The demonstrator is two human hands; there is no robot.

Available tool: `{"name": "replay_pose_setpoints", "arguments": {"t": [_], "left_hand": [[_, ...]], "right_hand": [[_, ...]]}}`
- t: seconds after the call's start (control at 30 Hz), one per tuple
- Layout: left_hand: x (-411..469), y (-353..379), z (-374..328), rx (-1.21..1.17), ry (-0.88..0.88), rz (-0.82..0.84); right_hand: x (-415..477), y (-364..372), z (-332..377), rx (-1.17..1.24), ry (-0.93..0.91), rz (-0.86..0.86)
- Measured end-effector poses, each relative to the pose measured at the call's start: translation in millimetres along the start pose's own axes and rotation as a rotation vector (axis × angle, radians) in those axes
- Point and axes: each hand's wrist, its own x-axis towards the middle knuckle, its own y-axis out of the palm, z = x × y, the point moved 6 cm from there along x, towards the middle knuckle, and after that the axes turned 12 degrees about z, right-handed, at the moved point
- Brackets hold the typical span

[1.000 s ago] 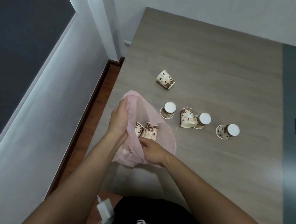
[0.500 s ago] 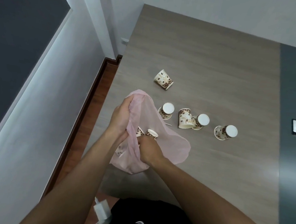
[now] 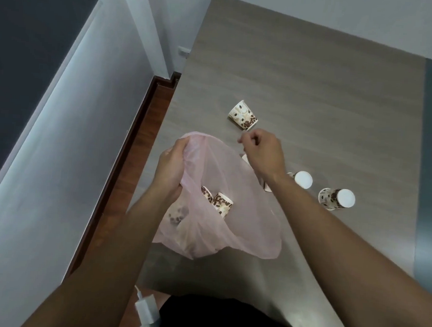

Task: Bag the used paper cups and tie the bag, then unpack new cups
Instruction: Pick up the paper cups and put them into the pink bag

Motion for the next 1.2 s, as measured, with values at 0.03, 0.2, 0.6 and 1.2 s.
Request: {"name": "replay_pose_setpoints", "arguments": {"t": [0.03,0.2,0.6,1.2], "left_hand": [[3.5,0.2,-3.2,0.02,0.001,-0.007],[15.7,0.3,-14.1,0.068,-0.014,-0.047],[33.2,-2.7,-17.3,0.219,-0.005,-0.052],[-10.1,25.2,-17.2,0.38,0.086,0.067]], "right_hand": [[14.2,-5.4,2.1,0.002,0.008,-0.009],[81.5,3.3,-11.1,-0.167,0.063,0.098],[170.4,44.9,-38.0,-0.573,0.214,0.444],[8.0,-17.5,-3.9,0.219,-0.123,0.015]]}}
